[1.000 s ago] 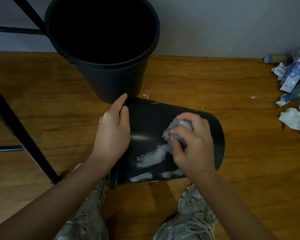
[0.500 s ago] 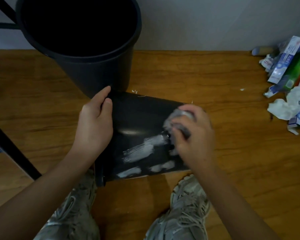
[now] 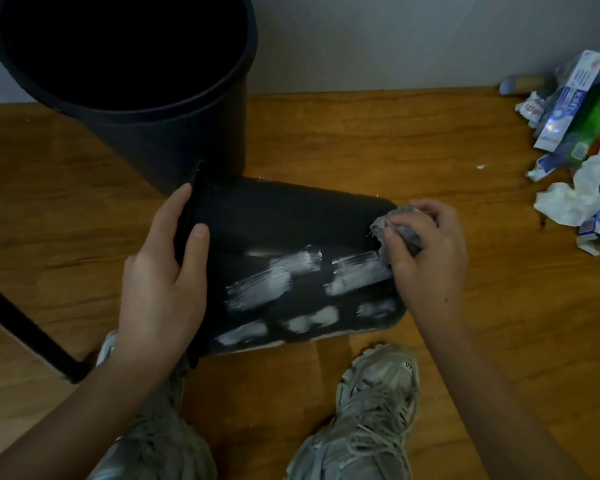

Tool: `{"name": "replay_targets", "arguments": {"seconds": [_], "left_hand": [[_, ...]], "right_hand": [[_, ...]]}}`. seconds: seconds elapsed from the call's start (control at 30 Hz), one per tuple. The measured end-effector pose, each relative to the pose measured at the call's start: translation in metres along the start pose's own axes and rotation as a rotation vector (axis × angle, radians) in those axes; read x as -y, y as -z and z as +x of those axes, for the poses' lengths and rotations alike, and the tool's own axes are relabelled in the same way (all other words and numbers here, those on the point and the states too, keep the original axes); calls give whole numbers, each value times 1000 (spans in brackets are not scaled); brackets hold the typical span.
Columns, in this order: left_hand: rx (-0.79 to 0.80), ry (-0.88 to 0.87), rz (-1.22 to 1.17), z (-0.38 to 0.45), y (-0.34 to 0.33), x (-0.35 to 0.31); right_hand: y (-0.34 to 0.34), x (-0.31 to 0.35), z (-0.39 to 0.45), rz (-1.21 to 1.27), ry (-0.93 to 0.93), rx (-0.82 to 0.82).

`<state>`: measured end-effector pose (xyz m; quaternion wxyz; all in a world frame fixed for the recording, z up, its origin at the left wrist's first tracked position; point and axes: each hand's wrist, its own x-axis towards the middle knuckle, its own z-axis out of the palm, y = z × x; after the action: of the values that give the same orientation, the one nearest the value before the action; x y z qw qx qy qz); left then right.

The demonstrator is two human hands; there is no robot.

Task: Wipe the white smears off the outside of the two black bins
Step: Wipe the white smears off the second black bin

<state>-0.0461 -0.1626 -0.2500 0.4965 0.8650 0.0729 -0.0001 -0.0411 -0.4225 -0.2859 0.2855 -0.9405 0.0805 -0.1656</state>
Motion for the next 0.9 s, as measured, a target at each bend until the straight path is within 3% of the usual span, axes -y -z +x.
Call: {"name": "replay_targets", "arguments": {"seconds": [0.2, 0.43, 0.9], "left_hand": [[-46, 6, 42, 12, 11, 9], [-67, 90, 60, 25, 26, 11], [-45, -35, 124, 12, 24, 21]], "right_hand": [[-2, 7, 3, 59, -6, 61], [-14, 40, -10, 76, 157, 194], [-21, 52, 10, 52, 94, 248]]}}
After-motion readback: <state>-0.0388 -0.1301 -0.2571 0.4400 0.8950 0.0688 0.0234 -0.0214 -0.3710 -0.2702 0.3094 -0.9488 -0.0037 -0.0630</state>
